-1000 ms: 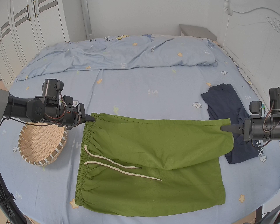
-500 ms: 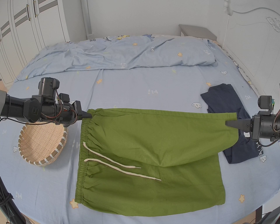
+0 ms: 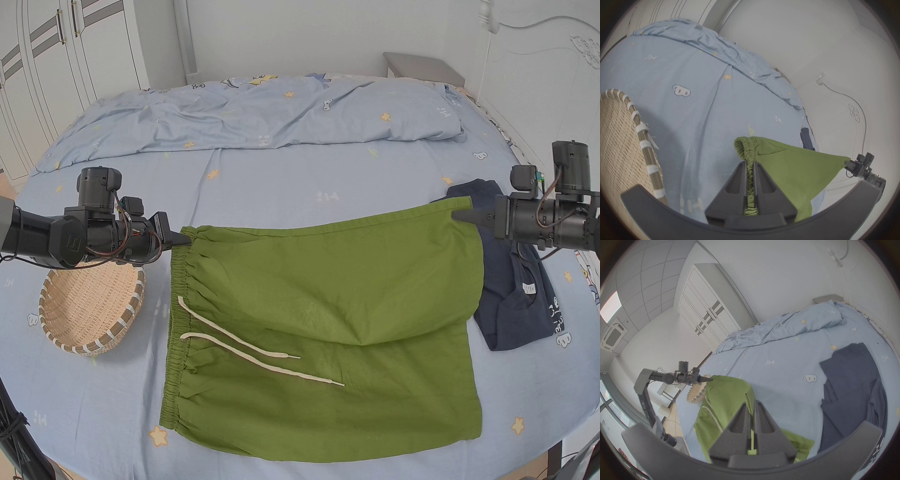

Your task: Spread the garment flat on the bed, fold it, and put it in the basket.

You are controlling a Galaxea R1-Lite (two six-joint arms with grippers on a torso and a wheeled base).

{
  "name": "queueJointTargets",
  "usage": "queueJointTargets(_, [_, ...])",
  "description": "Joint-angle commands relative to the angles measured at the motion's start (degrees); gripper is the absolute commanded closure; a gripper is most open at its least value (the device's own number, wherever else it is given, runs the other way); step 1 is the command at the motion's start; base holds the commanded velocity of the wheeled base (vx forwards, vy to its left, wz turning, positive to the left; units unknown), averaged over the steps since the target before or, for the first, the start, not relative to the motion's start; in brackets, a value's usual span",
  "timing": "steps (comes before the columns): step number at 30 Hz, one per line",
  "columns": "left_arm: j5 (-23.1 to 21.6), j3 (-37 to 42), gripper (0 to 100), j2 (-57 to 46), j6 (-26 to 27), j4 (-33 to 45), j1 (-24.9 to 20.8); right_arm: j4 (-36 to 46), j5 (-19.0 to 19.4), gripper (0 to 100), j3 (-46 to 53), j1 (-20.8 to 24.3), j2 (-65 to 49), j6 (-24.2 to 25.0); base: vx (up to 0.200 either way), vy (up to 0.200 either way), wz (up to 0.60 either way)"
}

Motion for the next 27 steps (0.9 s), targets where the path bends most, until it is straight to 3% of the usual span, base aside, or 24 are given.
queueJointTargets(1, [0.3, 1.8, 100, 0.5, 0.1, -4.3, 1.2, -1.4, -2.4, 100, -8.7, -0.7, 11.4, 0.0, 0.0, 0.0, 0.0])
queueJointTargets(27, [1.5, 1.0, 100, 8.4, -0.1, -17.4, 3.9, -3.0, -7.0, 100, -36.0, -2.1, 31.5, 0.0, 0.0, 0.0, 0.0])
